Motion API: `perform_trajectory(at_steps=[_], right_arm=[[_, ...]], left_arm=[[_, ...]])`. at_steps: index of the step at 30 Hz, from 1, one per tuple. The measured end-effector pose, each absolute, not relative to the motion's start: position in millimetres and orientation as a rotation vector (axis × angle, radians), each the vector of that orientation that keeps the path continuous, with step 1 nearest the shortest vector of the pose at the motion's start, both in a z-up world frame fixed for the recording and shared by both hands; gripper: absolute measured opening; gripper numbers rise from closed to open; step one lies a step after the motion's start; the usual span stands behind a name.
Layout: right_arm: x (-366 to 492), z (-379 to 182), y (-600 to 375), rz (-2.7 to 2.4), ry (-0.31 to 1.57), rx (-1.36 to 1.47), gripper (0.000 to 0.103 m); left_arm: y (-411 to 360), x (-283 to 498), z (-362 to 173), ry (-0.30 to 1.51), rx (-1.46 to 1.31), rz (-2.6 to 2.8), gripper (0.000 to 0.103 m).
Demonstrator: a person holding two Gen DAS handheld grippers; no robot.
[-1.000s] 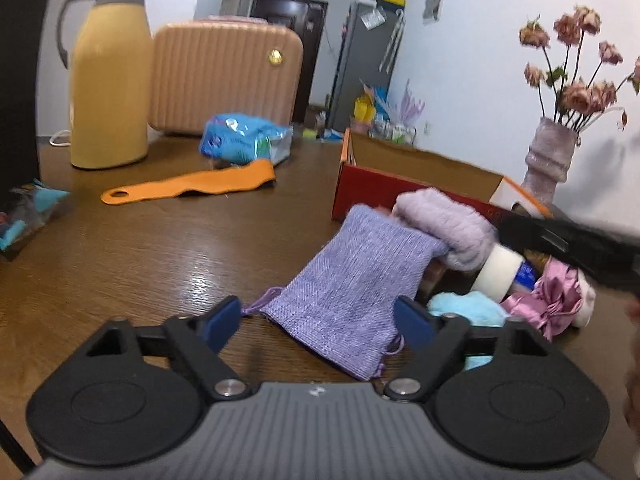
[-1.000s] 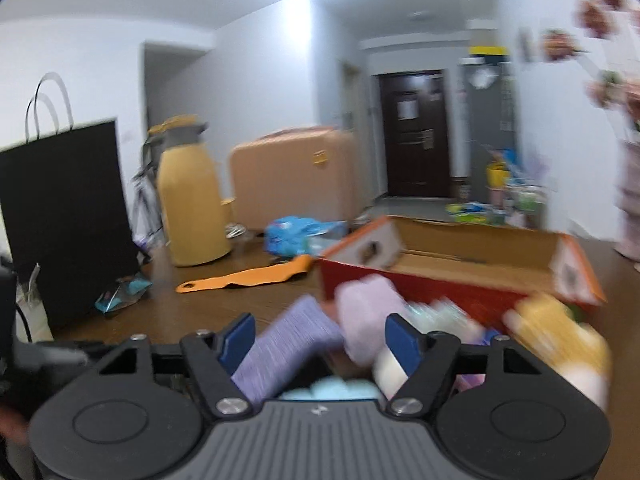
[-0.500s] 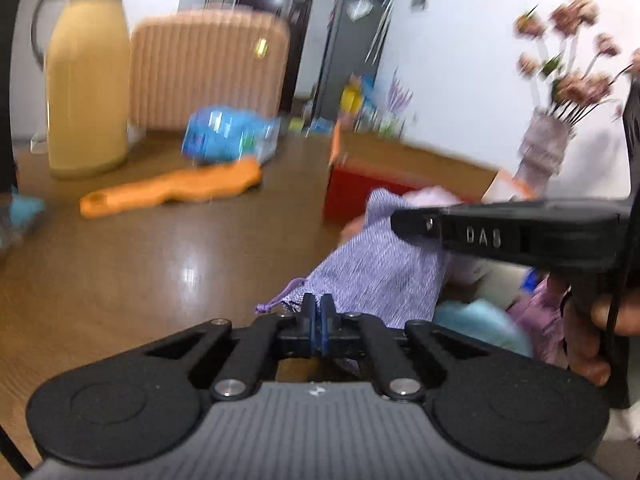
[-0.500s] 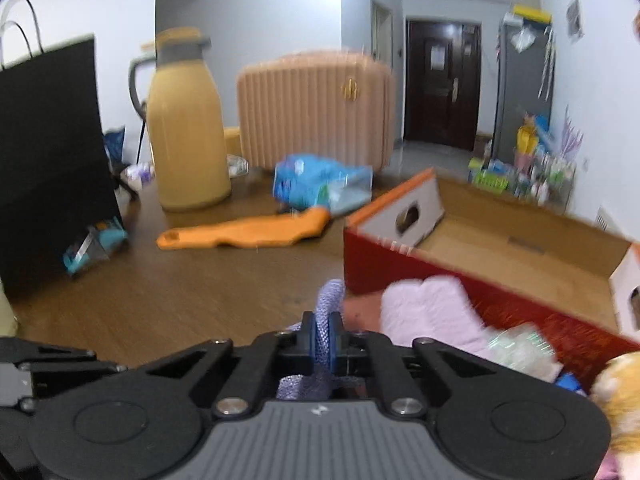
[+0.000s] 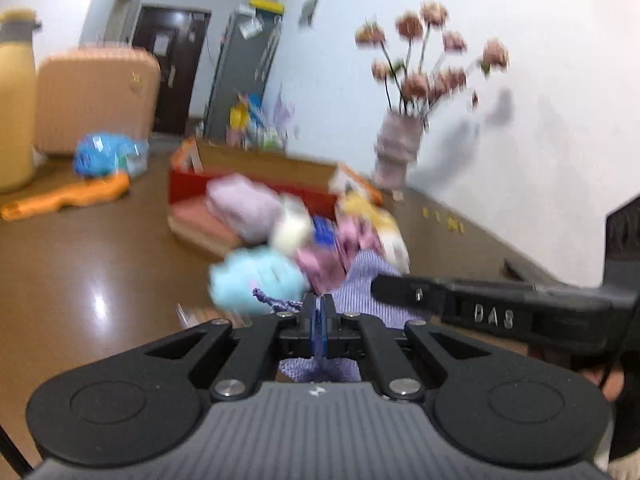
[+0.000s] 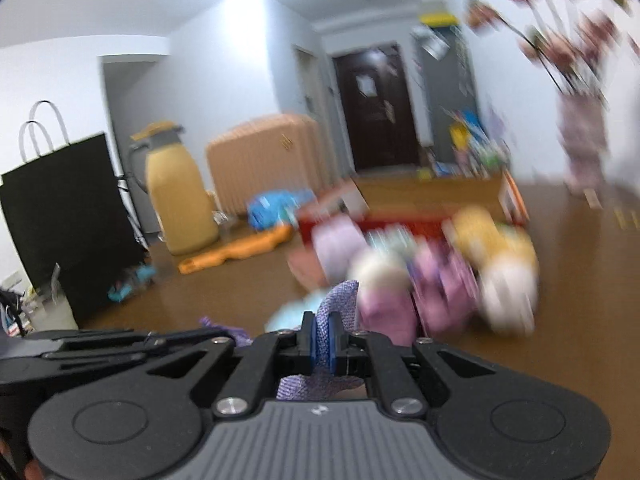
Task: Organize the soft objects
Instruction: 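Reach the right tool to the lavender knit pouch and close on it, then carry the lavender pouch into the cardboard box and open the right tool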
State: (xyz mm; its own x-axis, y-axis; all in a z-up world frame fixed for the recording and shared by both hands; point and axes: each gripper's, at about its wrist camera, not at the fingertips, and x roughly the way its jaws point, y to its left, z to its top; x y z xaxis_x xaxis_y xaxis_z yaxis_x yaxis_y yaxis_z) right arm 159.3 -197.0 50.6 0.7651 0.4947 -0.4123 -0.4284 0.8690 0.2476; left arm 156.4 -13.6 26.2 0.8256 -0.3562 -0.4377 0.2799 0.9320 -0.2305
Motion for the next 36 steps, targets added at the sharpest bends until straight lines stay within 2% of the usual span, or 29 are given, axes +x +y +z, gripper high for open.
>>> perform_trajectory(at_steps=[4,7,8,10,11,16,17,19,21,23,26,27,28,31,36], right_arm=[[138,15,-215,0.419,0.530,0.182,0.008],[125,10,-223,0.394,0.527,0.198,0.021],[121,9,-226,0.381,0.520,0.195,0.024],[116,9,-231,0.379,0.512,0.212,0.032],[115,8,-231,0.381,0.509,0.227,0.032],[120,8,-232,0.408,0.477,0.246,0.037],[126,7,-230,0.412,0.491,0.242,0.037],[134,3,-229,0.420,0.511,0.251,0.038],[138,2,-228,0.422,0.516,0.261,0.037],[139,0,-227,0.426,0.516,0.261,0.027],[144,-4,-224,0.453,0.542,0.259,0.011],[146,-5,-222,0.468,0.554,0.265,0.004],[148,-3,-221,0.471,0.560,0.269,0.003],[149,14,-216,0.508,0.526,0.274,0.002],[181,67,-203,0.568,0.399,0.238,0.002]], left_arm=[[-32,151,-2,0.549,-0.151,-0.339,0.005],[-27,141,-10,0.569,-0.162,-0.349,0.007],[-25,138,-10,0.574,-0.178,-0.354,0.011],[-21,133,-9,0.578,-0.214,-0.354,0.034],[-18,131,-8,0.576,-0.224,-0.342,0.048],[-14,129,-11,0.604,-0.254,-0.315,0.049],[-14,130,-12,0.606,-0.252,-0.320,0.048],[-16,132,-15,0.612,-0.236,-0.305,0.041],[-16,134,-16,0.607,-0.220,-0.277,0.021],[-11,141,-18,0.619,-0.234,-0.279,0.008],[-4,151,-19,0.623,-0.252,-0.299,0.001],[-3,154,-18,0.620,-0.249,-0.306,0.001],[-3,156,-15,0.613,-0.251,-0.314,0.001],[2,162,4,0.566,-0.276,-0.370,0.001],[14,207,68,0.390,-0.238,-0.446,0.001]])
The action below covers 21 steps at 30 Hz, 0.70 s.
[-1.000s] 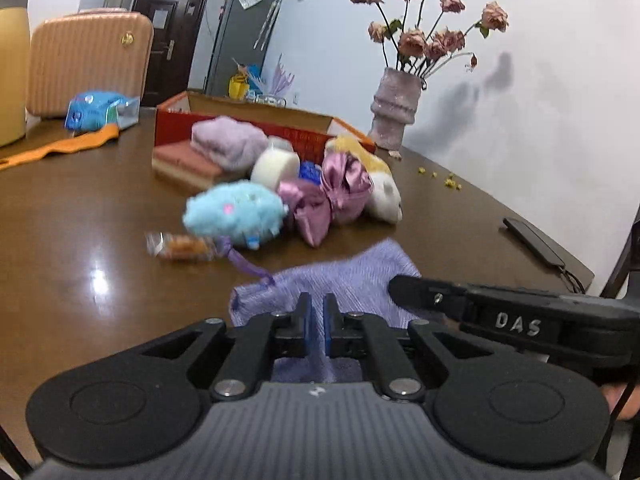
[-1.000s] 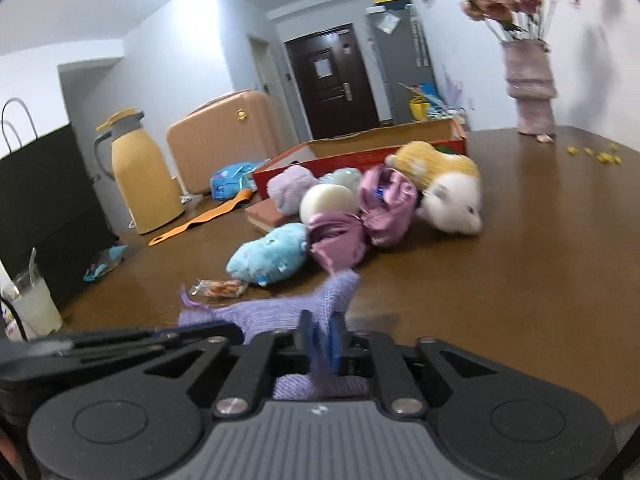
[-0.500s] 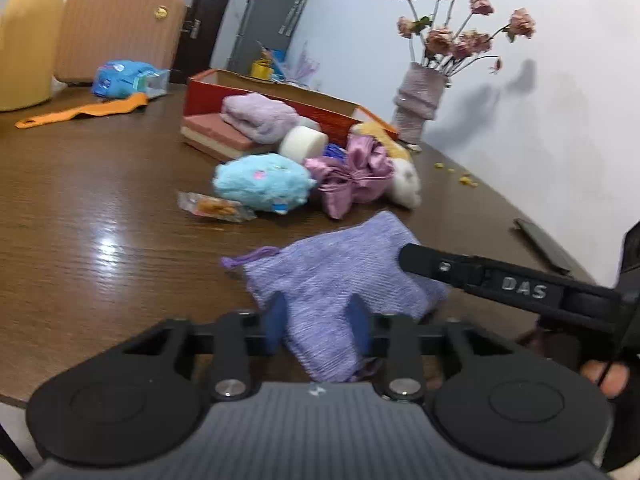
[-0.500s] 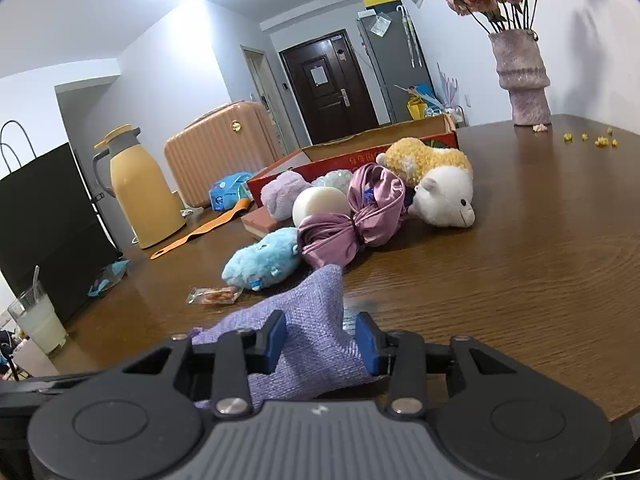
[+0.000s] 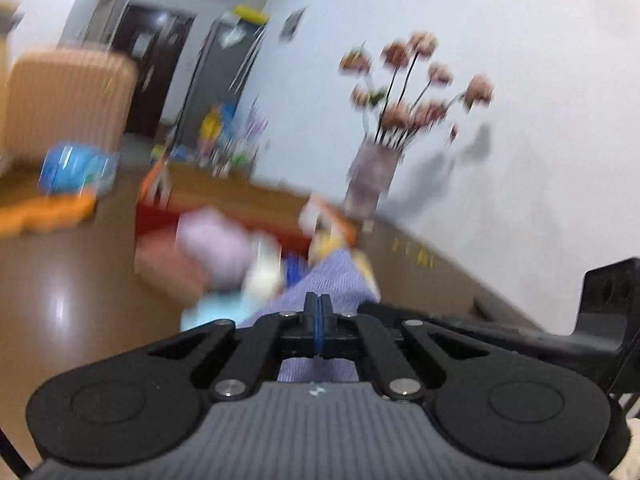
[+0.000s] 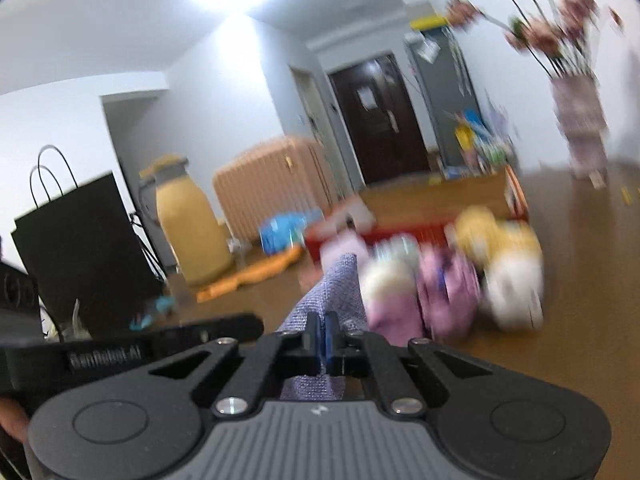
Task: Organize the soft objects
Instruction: 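Carry the lavender pouch into the cardboard box and open the right tool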
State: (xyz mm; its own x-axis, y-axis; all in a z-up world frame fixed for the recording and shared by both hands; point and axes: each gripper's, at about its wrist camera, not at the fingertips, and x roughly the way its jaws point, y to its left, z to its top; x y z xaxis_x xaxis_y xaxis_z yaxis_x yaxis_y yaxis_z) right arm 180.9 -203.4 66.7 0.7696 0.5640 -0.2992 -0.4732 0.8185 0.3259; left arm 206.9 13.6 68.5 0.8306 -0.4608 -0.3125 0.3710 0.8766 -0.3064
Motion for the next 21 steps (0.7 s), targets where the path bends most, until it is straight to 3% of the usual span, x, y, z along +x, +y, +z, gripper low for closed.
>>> perform_trajectory(at_steps=[5,9,13,16,18,21], right_arm=[[279,124,-190,0.573,0.313,0.209,0.002],[381,152,-171,0.530,0.278,0.190,0.002],[500,131,-154,0.414,0.429,0.283,0.004],[585,82,-138,0.338,0.724,0.371,0.014],[608,60,-134,0.347,0.831,0.419,0.014],[608,61,-127,0.368,0.836,0.342,0.018]], left_arm=[[36,312,131,0.292,-0.195,-0.403,0.001],[47,405,148,0.316,-0.166,-0.358,0.001],[53,512,124,0.471,-0.168,-0.288,0.001],[50,578,86,0.636,-0.156,-0.233,0.003],[47,600,67,0.707,-0.108,-0.203,0.003],[46,603,58,0.737,-0.081,-0.205,0.005]])
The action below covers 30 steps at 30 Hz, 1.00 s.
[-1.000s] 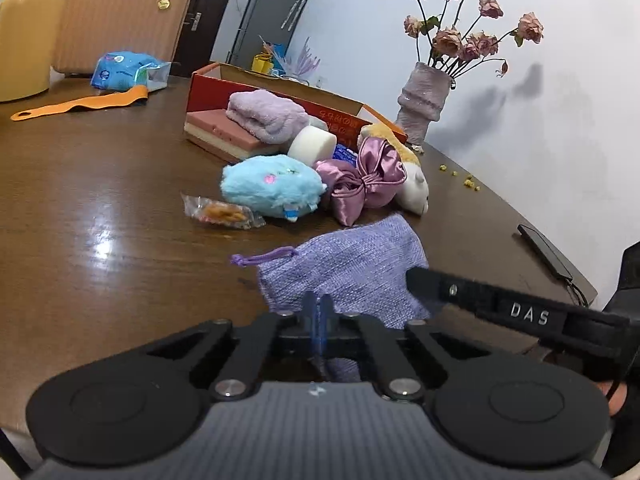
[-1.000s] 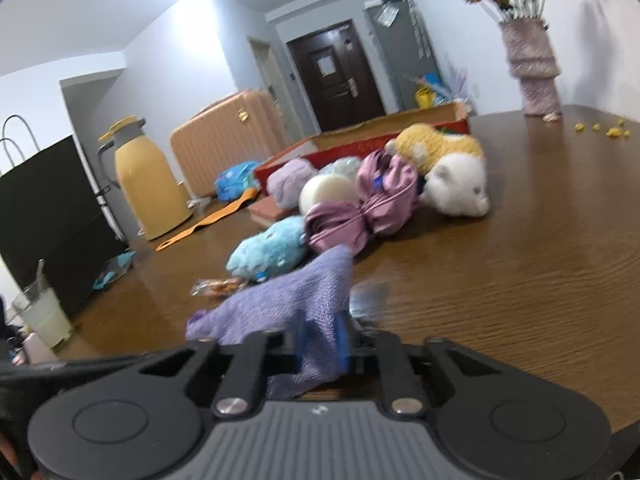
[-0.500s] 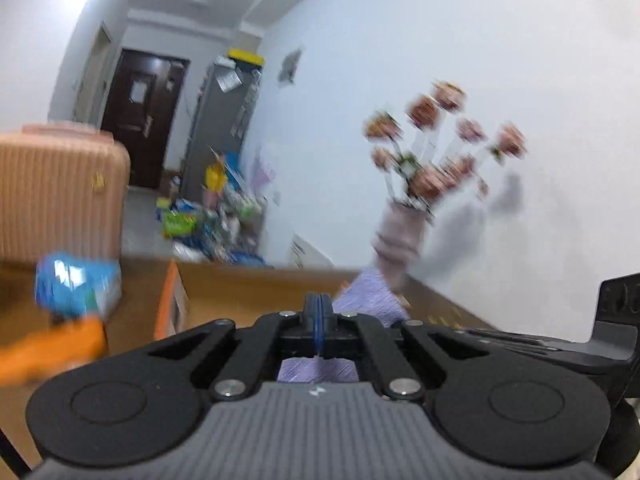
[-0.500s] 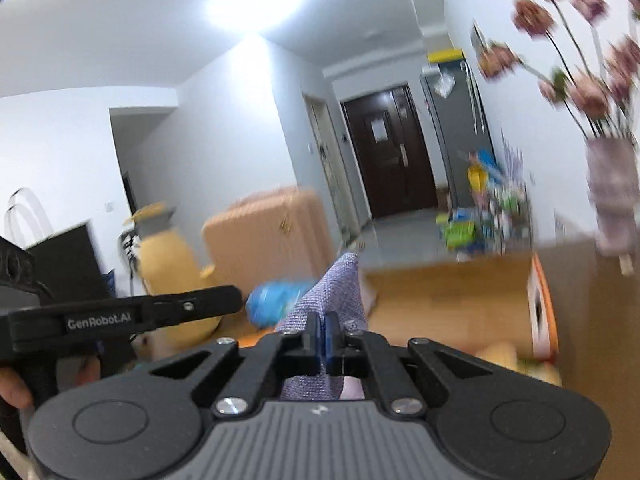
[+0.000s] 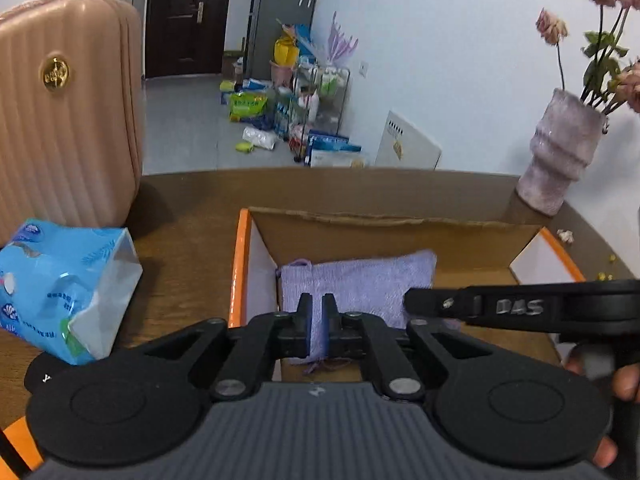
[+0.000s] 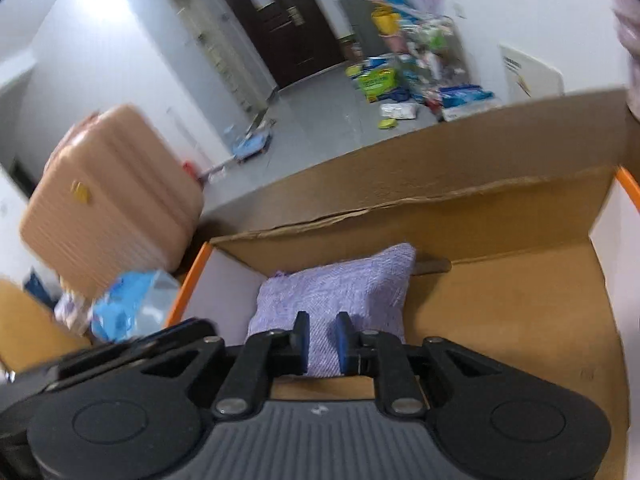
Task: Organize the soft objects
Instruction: 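Carry the lavender pouch into the cardboard box and open the right tool, then move the right tool back toward the pile of soft items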
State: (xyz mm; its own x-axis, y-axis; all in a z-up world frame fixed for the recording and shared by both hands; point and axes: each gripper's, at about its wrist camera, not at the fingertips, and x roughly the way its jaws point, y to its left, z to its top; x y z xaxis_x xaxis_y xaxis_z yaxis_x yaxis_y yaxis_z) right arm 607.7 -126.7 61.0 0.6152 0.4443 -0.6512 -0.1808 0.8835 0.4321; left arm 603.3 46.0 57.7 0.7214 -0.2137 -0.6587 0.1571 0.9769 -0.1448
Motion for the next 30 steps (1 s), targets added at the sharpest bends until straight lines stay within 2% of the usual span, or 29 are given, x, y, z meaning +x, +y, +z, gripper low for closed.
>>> perform_trajectory(at_steps=[3,5,7,8,9,10,16,19,24,25,30], right_arm=[[599,77,-134,0.369,0.806,0.288,0.030],[593,92,-145,0.361,0.793,0.261,0.032],[579,112,-158,0.350,0.767,0.214,0.038],[572,123,-168,0.342,0.750,0.191,0.040],[559,131,-178,0.330,0.732,0.172,0.046],[546,139,-189,0.320,0.721,0.154,0.053],[466,158,-252,0.233,0.679,0.115,0.070],[425,164,-273,0.220,0.646,0.134,0.071],[370,170,-284,0.229,0.592,0.130,0.075],[358,169,-282,0.235,0.578,0.132,0.078],[288,163,-279,0.278,0.495,0.104,0.080]], left_arm=[[50,598,66,0.750,-0.103,-0.196,0.005],[53,587,79,0.747,-0.099,-0.190,0.006],[56,573,95,0.730,-0.096,-0.188,0.023],[57,560,104,0.722,-0.100,-0.182,0.052],[57,548,113,0.713,-0.104,-0.167,0.072],[57,533,122,0.703,-0.106,-0.153,0.077],[51,442,156,0.636,-0.067,-0.150,0.086],[42,402,169,0.591,-0.028,-0.162,0.091],[29,345,182,0.539,-0.026,-0.164,0.092],[27,334,181,0.530,-0.021,-0.164,0.093],[12,265,168,0.475,0.019,-0.189,0.094]])
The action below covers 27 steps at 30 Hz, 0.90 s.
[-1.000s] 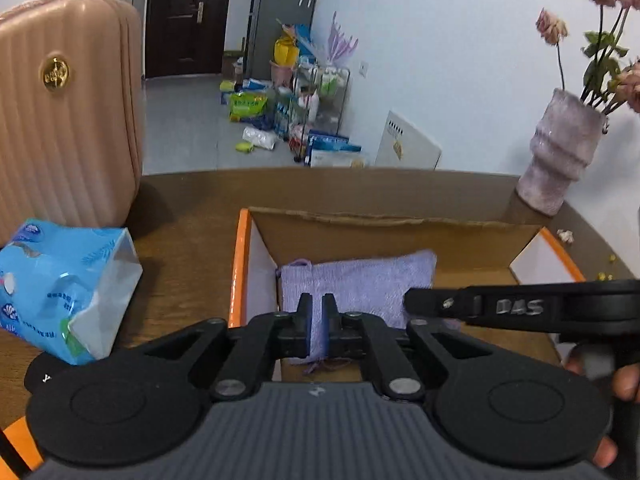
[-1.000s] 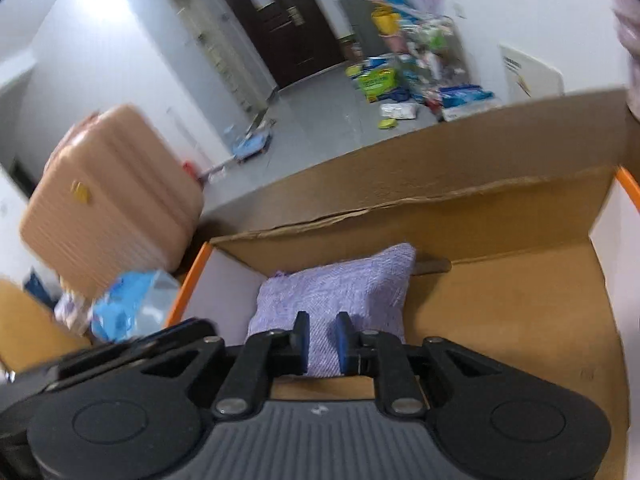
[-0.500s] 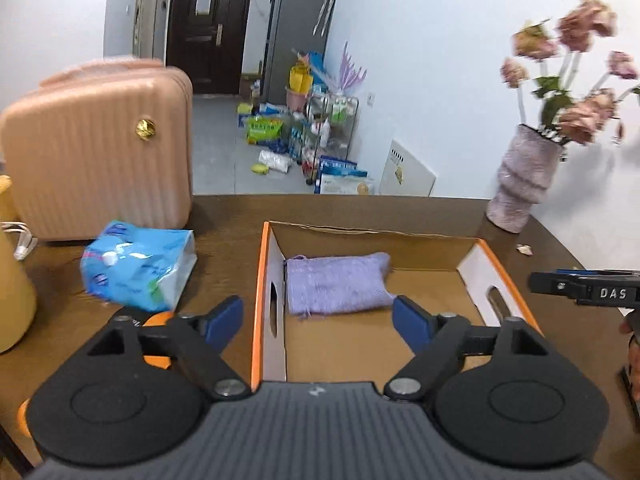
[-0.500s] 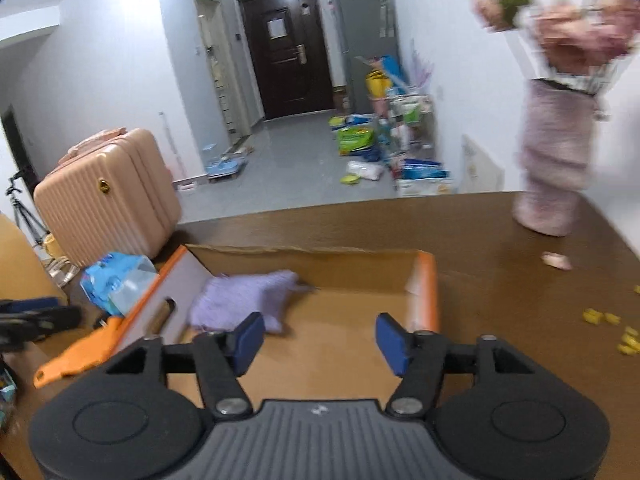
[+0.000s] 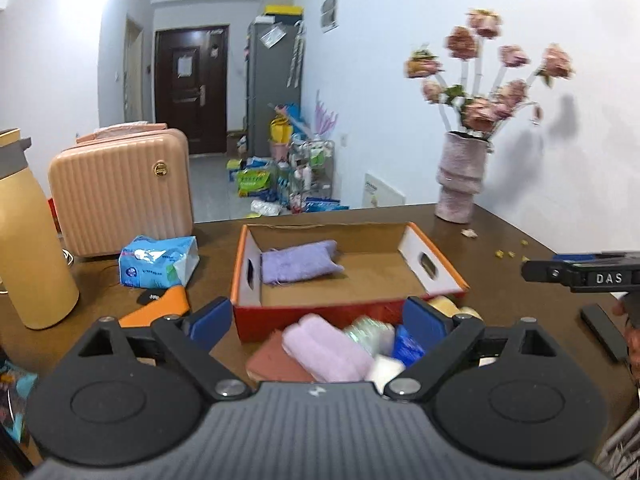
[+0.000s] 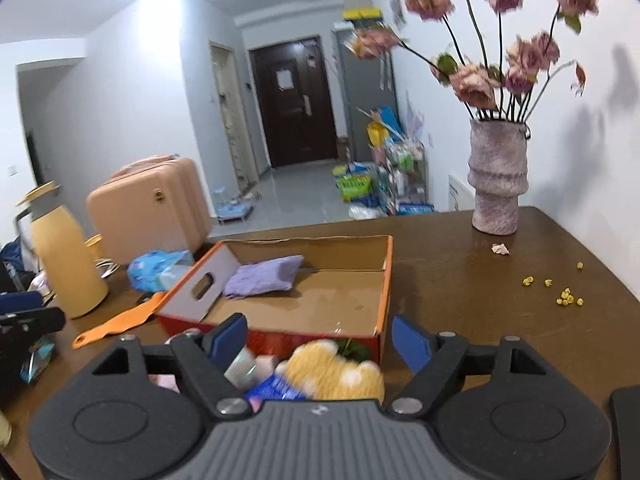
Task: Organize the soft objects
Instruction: 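Move the right tool back toward the pile of soft items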
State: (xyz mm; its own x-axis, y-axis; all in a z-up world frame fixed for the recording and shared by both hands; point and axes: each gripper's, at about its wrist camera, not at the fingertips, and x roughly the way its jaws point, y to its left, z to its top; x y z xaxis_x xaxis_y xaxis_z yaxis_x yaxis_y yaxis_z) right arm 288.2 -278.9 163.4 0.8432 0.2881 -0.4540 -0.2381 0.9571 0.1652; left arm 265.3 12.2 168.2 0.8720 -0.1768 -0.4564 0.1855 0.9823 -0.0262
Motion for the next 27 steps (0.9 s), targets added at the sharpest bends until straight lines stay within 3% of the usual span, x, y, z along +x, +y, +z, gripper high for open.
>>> perform_trajectory(at_steps=[10,19,27], right_arm=[[162,112,-269,0.321,0.367,0.094,0.086],[76,45,-249,0.236,0.397,0.055,0.089],[56,36,-252,0.236,0.424,0.092,0.091]], left_arm=[[13,145,112,0.312,0.023,-0.214,0.101],[39,81,55,0.400,-0.021,-0.143,0.102],[45,81,38,0.461,-0.059,-0.122,0.102]])
